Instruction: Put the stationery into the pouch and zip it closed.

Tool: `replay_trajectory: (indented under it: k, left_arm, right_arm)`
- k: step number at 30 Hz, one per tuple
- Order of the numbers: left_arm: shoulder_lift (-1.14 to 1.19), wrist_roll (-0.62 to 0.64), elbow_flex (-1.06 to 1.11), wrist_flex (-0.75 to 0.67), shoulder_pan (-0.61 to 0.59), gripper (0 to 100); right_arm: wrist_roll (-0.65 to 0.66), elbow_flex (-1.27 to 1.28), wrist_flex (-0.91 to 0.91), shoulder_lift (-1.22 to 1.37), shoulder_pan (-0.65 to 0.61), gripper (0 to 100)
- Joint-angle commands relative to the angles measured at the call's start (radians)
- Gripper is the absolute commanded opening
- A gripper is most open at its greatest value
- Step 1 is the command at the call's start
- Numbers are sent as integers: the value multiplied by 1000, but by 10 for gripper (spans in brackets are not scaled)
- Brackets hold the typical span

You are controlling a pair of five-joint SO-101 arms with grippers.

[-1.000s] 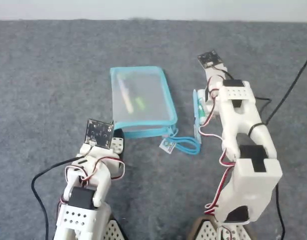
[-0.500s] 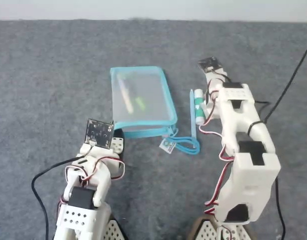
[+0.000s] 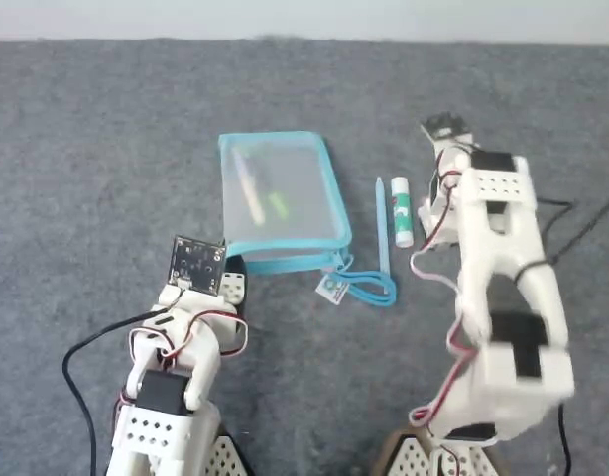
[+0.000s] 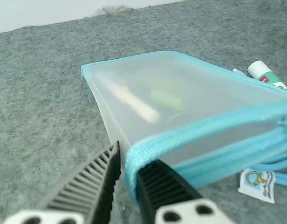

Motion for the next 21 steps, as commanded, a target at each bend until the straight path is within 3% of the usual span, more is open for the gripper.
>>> replay_trajectory:
  k: [1, 8, 13, 21]
  left_arm:
    - [-15, -12, -15, -23, 0, 12]
    - [-15, -31, -13, -23, 3, 12]
    - [-15, -31, -13, -23, 3, 12]
    - [-15, -34, -13, -23, 3, 12]
  right_arm:
    - [-14, 15, 122, -285, -36, 6]
    - [-14, 259, 183, -720, -337, 6]
    - [-12, 327, 232, -860, -558, 6]
    - [51, 322, 240, -777, -653, 6]
